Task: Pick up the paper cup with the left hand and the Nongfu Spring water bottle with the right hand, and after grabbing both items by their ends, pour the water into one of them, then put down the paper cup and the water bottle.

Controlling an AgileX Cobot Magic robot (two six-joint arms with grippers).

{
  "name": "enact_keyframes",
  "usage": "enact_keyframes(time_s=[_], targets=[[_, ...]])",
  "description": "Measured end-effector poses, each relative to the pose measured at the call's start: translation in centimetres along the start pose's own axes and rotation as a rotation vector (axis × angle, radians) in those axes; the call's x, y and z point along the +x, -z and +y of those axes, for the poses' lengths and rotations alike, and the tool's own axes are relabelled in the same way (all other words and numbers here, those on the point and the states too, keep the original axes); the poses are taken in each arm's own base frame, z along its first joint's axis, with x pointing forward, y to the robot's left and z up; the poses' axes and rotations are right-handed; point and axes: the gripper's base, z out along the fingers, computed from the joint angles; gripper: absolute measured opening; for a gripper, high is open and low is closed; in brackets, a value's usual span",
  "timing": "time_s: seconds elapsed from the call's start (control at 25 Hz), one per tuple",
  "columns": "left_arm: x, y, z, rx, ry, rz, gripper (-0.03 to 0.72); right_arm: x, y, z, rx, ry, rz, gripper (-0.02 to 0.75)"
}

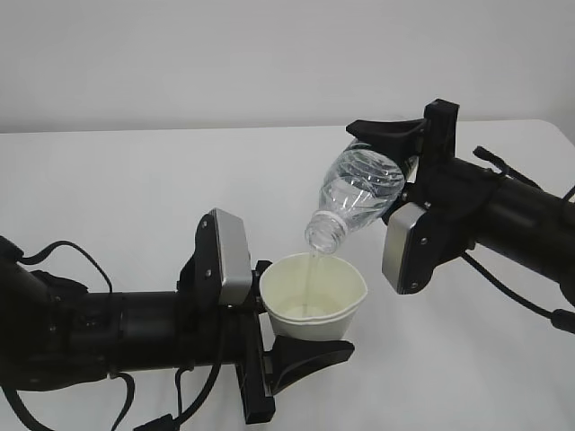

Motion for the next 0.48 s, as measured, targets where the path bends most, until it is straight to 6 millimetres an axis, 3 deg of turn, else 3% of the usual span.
enact_keyframes(time_s=[0.48], targets=[[0.01,0.0,-0.04,0.004,-0.002,0.001,0.46,0.0,0.0,0.0,0.0,0.0,0.0,0.456]])
